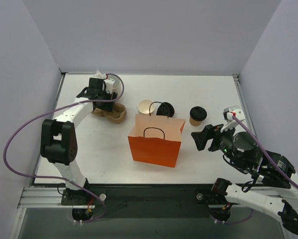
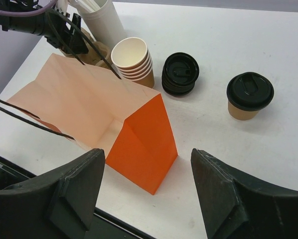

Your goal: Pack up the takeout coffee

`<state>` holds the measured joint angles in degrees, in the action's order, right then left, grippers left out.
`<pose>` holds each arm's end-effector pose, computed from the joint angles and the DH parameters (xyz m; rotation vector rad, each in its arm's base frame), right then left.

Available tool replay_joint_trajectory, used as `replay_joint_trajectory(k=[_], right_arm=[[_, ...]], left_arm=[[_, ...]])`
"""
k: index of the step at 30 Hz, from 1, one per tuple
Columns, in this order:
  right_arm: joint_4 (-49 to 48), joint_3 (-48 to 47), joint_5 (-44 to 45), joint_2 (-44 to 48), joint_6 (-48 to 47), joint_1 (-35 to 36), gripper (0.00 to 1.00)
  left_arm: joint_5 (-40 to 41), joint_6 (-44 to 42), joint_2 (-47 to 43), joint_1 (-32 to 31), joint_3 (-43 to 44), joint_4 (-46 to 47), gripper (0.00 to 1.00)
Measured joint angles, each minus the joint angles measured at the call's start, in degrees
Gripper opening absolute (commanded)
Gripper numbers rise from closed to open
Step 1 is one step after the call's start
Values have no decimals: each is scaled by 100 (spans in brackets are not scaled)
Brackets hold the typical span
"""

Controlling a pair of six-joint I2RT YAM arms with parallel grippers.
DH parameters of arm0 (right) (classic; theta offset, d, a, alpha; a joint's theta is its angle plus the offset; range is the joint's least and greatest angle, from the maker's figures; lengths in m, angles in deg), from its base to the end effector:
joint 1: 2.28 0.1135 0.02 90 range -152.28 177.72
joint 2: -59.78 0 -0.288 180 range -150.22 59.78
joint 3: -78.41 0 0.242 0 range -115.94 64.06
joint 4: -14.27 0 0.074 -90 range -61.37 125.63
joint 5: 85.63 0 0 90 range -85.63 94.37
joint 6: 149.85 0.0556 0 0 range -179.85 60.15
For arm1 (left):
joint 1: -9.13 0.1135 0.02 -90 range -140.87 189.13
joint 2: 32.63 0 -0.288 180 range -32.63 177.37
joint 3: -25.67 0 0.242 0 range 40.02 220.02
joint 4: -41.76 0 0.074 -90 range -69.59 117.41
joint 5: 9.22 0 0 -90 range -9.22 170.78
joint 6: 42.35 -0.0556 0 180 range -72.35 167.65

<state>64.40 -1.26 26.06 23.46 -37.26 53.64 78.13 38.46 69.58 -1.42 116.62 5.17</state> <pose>0.0667 0.0620 0.4354 -0.2112 1.7181 0.7059 0.3979 -0.0767 0.2517 0.4335 2.3664 -0.0666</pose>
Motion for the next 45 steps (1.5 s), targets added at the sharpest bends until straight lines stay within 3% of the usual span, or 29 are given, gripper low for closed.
replay_joint_trajectory(k=[27, 35, 38, 45], right_arm=[[-162, 63, 109, -275, -361, 0, 72], [-177, 127, 151, -295, -361, 0, 72], [-186, 151, 160, -293, -363, 0, 72], [-195, 210, 219, -254, -363, 0, 72]], left_arm=[[350, -4, 667, -52, 527, -240, 56], [590, -24, 667, -140, 627, -361, 47], [608, -22, 667, -140, 658, -424, 37], [654, -9, 667, -140, 686, -511, 37]])
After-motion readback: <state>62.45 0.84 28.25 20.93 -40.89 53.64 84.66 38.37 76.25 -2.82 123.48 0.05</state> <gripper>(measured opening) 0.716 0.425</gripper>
